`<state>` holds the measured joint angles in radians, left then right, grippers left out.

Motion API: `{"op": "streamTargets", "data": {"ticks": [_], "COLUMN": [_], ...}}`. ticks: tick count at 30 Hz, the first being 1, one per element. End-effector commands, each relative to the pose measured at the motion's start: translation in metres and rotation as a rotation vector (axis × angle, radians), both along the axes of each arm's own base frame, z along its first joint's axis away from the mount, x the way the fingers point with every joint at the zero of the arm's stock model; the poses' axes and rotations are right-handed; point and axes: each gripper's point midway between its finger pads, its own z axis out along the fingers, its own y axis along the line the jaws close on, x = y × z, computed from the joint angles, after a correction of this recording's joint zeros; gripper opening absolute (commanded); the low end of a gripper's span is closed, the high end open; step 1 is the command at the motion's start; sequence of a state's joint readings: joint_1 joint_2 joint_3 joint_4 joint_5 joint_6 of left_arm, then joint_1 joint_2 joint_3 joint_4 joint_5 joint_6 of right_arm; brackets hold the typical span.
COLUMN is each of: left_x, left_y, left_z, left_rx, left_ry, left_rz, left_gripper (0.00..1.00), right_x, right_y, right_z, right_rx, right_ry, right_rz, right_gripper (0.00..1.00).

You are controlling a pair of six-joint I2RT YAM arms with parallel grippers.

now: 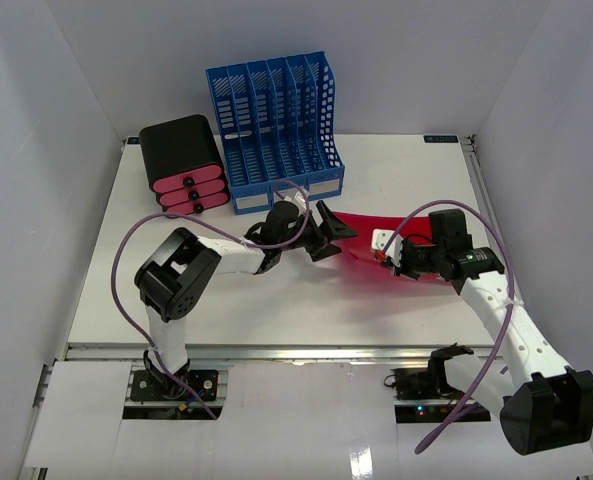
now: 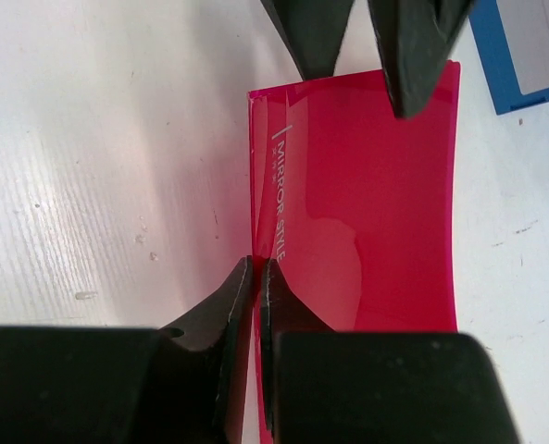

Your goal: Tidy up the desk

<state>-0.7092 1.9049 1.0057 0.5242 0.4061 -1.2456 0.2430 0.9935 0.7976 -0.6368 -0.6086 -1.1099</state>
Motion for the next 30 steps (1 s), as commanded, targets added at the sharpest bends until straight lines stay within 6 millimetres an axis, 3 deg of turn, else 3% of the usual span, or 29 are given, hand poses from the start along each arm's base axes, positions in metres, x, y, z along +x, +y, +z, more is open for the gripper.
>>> {"op": "streamTargets", "data": {"ticks": [1, 4, 6, 9, 12, 18, 21, 26, 30], "left_x": [0.015, 0.020, 0.021, 0.019, 0.014, 0.005, 0.002, 0.001, 0.004], "left_y": [-0.018, -0.024, -0.026, -0.028, -0.030, -0.028, -0.030, -0.038, -0.048], "left_z": [0.011, 0.011, 0.009, 0.010, 0.014, 0.021, 0.029, 0.052, 0.083], "left_rx": [-0.047, -0.054, -0.061, -0.081, -0.114, -0.133, -0.150, -0.189, -0.230], "left_ry": [0.049, 0.070, 0.082, 0.085, 0.088, 0.082, 0.070, 0.042, -0.003], "left_rz": [0.067, 0.074, 0.076, 0.065, 0.041, 0.010, -0.007, -0.034, -0.050], "left_gripper": [0.98, 0.95, 0.88, 0.71, 0.43, 0.09, 0.02, 0.00, 0.00], "right_x": [-0.014, -0.014, -0.012, -0.010, -0.009, -0.003, -0.007, -0.011, -0.017], "right_y": [0.010, 0.011, 0.011, 0.011, 0.010, 0.006, 0.006, 0.004, 0.004], "right_z": [-0.004, -0.004, -0.001, -0.002, -0.009, -0.015, -0.012, 0.001, 0.011], "right_rx": [0.016, 0.007, 0.004, -0.009, -0.024, -0.050, -0.051, -0.039, -0.031], "right_ry": [0.006, -0.022, -0.048, -0.066, -0.059, -0.087, -0.095, -0.153, -0.152], "right_rz": [0.052, 0.056, 0.055, 0.053, 0.051, 0.029, 0.037, 0.045, 0.048], "right_gripper": [0.08, 0.08, 0.08, 0.08, 0.08, 0.14, 0.28, 0.54, 0.64]}}
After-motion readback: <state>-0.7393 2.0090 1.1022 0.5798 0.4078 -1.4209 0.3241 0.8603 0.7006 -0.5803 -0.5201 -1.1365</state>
